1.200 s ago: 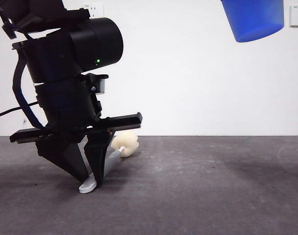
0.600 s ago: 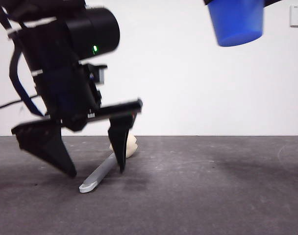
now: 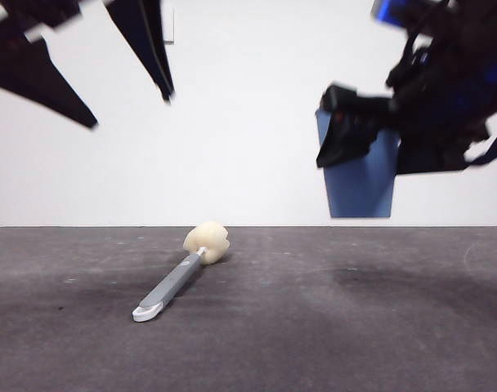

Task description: Pick up the cup brush,pick up the cup,insert the brush into the cup,clean the cup,put the cup brush back,put the cup back to the fixed position on the table

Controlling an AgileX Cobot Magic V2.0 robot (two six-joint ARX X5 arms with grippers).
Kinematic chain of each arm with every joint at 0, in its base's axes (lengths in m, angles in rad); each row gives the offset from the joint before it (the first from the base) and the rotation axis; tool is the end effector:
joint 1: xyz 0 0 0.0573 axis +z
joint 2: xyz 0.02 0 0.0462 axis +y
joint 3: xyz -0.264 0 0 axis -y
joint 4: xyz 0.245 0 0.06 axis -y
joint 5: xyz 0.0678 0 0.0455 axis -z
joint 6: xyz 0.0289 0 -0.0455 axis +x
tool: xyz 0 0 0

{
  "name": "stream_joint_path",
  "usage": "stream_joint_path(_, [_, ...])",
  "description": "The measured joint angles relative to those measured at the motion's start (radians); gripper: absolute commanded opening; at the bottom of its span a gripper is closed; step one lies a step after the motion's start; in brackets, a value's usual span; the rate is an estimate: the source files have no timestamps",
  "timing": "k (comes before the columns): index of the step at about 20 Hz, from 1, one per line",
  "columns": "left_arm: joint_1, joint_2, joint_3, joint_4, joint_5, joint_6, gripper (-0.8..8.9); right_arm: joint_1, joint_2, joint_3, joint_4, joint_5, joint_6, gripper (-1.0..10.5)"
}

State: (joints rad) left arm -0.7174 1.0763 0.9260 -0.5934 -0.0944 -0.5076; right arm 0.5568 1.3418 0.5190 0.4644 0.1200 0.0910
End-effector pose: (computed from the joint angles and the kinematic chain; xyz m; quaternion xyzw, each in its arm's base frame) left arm 0.1653 -0.1406 0.2931 -0.0838 0.3948 -0.1926 0.8944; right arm 0.2235 0.1350 0.1880 -0.0154 0.1777 0.2053 0.9623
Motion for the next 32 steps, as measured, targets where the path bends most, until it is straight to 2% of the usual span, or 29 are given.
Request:
stream_joint_path(2, [0.0, -0.054, 0.0, -0.027, -0.001, 0.002, 4.1, -0.039, 0.109, 0.0, 0.118, -0.04, -0.008, -0.2])
stream_joint_path(6, [-0.001, -0.101, 0.0, -0.053, -0.004, 0.002, 4.09, -0.092, 0.271, 0.0, 0.282, -0.064, -0.032, -0.2])
stream_joint_path(8, [-0.001, -0.103, 0.0, -0.054, -0.007, 0.002, 4.09, -0.107, 0.317, 0.0, 0.333, -0.107, -0.056, -0.2])
stream_joint_path(13, [-0.001, -0.103, 0.0, -0.057, -0.032, 0.009, 4.09, -0.125, 0.383, -0.001, 0.381, -0.121, -0.084, -0.1])
stream_joint_path(18, [-0.001, -0.103, 0.0, -0.057, -0.033, 0.022, 4.09, -0.125, 0.385, -0.001, 0.383, -0.121, -0.084, 3.2])
stream_joint_path(23, [-0.001, -0.103, 0.0, -0.067, -0.033, 0.029, 4.09, -0.125, 0.385, -0.001, 0.377, -0.121, -0.085, 5.0])
stream_joint_path(32, [-0.001, -0.103, 0.0, -0.068, -0.033, 0.029, 4.09, -0.125, 0.377, -0.001, 0.344, -0.121, -0.085, 5.2])
